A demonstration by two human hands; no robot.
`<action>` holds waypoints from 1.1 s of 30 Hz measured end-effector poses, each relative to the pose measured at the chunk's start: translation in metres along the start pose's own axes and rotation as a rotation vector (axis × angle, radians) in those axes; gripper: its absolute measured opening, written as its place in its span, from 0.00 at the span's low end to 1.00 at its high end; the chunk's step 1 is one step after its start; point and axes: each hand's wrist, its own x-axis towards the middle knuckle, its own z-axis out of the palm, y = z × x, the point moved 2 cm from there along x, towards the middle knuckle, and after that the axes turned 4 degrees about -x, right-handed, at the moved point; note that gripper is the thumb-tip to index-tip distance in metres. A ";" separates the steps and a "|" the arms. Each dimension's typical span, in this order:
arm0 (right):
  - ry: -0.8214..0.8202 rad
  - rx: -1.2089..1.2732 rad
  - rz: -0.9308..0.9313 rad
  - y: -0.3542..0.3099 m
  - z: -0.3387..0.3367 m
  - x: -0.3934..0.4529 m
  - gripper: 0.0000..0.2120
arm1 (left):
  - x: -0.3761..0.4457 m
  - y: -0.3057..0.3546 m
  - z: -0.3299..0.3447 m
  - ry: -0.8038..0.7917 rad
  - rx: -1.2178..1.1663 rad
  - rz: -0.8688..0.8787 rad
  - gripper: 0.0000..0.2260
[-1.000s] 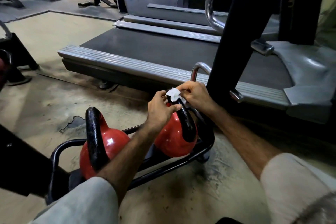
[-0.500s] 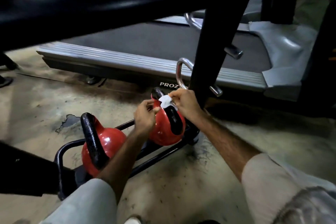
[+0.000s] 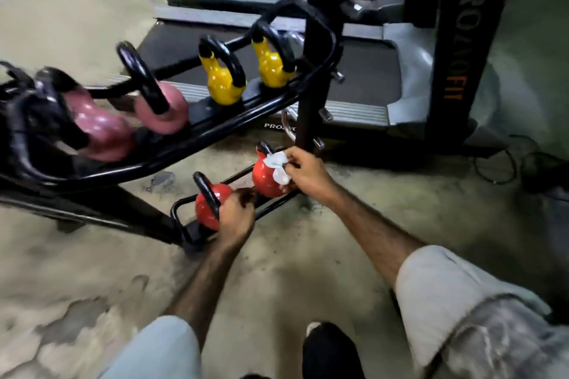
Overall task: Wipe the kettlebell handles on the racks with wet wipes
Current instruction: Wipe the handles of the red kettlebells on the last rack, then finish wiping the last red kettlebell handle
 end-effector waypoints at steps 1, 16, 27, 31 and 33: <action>0.013 0.080 0.001 -0.018 -0.015 -0.026 0.11 | -0.024 0.016 -0.014 -0.017 0.005 0.010 0.10; 0.336 0.503 0.080 -0.140 -0.203 -0.341 0.17 | -0.286 0.219 -0.073 -0.254 -0.013 0.430 0.09; 0.664 0.238 0.396 0.045 -0.322 -0.375 0.10 | -0.316 0.269 0.129 -0.470 0.135 0.413 0.09; 0.643 0.156 0.468 0.128 -0.344 -0.355 0.05 | -0.298 0.258 0.230 -0.543 0.208 0.403 0.08; 0.669 0.129 0.485 0.175 -0.342 -0.345 0.03 | -0.287 0.241 0.274 -0.561 0.253 0.371 0.09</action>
